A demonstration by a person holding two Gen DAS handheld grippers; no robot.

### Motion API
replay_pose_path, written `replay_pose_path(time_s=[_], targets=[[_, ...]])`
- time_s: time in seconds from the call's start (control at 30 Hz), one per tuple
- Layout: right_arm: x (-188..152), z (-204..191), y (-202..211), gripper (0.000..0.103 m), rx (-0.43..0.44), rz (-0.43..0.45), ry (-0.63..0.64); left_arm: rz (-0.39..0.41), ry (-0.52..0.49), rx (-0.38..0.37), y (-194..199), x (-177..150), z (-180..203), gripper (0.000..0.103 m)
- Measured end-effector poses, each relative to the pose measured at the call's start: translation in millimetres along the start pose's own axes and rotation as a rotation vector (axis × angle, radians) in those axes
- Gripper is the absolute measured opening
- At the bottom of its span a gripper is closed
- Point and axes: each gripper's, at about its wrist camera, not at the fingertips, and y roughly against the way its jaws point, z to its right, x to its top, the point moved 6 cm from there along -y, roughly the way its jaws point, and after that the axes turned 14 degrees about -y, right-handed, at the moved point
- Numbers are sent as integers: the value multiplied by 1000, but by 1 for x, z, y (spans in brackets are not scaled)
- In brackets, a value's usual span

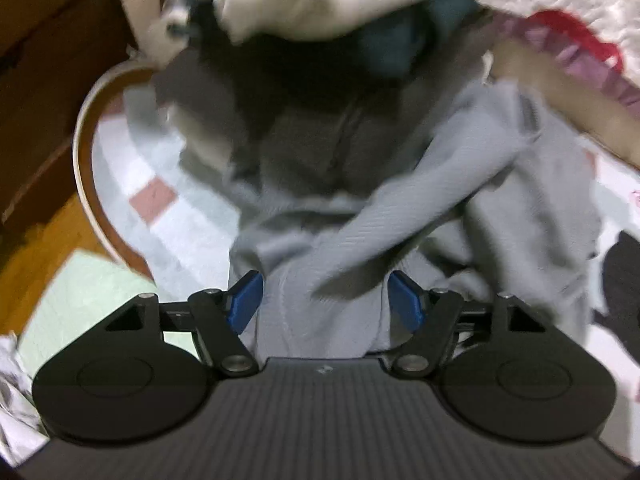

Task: Fold clothes
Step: 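Grasp the grey shirt edge with the left gripper while the right gripper grasps another edge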

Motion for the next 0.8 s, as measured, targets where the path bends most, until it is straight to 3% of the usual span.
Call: replay_pose_path(time_s=[0.03,0.1,0.17,0.27,0.4,0.5,0.53,0.57,0.6,0.63,0.7,0.73,0.77,0.8], targets=[[-7,-3,-2,29,23,13,29,-19,9,-19,-6,-6,-2,70],[-23,-11,-5,64,69,38,87,-15,60,-71,-7,-13,-9,73],[-36,-23,-11,73,95,61,170,1,109,-118,-7,-14,-14,78],[-50,-38,-29,83,108,6,300,-1,135,-197,-15,-14,-7,89],[-38,-25,-60,83,21,33,306,-37,102,-200,-34,-17,7,93],[-22,2,-86,83,-6,65,184,-61,90,-168,-46,-17,11,103],[-21,9,-93,78,0,63,130,-67,93,-163,-49,-17,11,103],[-21,13,-98,52,31,52,82,-69,97,-159,-51,-17,11,103],[-23,16,-100,13,68,43,40,-55,102,-163,-50,-17,11,98],[-25,19,-97,9,85,56,10,-36,100,-178,-48,-17,12,91],[-26,25,-85,7,110,101,-28,2,99,-211,-41,-15,15,39],[-23,30,-74,7,99,141,-25,28,108,-245,-32,-11,15,32],[-19,35,-60,7,72,184,-21,54,118,-278,-23,-7,15,15],[-12,43,-39,5,40,242,-27,81,127,-312,-14,-3,15,13]])
